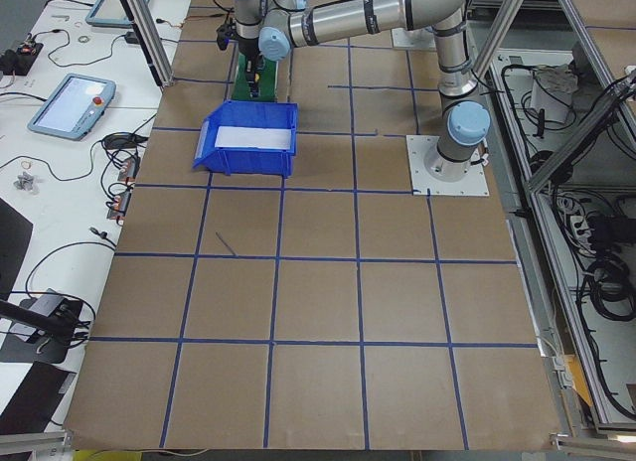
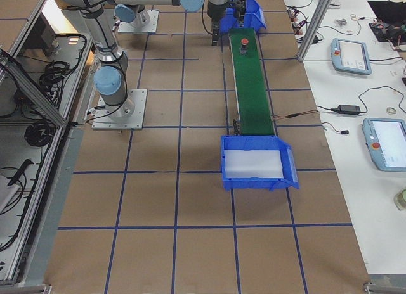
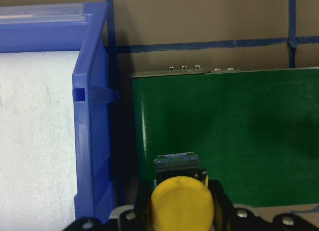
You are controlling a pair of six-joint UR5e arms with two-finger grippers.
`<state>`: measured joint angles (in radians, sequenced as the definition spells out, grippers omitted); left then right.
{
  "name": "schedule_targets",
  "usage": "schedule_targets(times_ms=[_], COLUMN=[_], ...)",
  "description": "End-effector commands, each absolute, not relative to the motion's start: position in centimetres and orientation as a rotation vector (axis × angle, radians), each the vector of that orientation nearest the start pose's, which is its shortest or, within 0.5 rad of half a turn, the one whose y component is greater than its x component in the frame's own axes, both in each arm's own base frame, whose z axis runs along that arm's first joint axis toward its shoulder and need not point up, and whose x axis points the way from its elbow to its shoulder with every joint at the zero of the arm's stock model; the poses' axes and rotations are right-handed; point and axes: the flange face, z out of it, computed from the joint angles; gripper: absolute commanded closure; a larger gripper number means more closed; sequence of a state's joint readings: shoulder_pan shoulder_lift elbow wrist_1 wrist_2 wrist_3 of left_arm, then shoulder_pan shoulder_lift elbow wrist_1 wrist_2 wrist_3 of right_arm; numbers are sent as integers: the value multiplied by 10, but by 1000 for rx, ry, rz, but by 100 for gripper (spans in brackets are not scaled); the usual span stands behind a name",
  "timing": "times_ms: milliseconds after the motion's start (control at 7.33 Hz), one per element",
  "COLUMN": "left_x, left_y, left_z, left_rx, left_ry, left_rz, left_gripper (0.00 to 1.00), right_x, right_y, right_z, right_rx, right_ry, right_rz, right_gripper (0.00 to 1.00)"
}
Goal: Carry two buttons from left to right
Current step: 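Carry the yellow button onto the belt and lower it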
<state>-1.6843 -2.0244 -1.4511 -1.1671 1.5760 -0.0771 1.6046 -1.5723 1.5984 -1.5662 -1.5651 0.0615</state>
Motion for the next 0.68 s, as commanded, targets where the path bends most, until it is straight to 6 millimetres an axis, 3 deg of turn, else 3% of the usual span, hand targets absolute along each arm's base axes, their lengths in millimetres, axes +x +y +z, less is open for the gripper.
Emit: schedule_targets(times_ms=[0,545], left_x=[-207,-208], left_y=[-645,-646], left_z=[316,315], left_rx=[58,58], left_ry=[3141,3143], left_rz=[-97,-104], left_gripper=[69,69], right_x=[150,150], right_y=[-484,-484], right_z=[474,473], right_rx=[43,43], right_ry=[3136,3136], right_rz=[51,53], right_gripper=[0,0])
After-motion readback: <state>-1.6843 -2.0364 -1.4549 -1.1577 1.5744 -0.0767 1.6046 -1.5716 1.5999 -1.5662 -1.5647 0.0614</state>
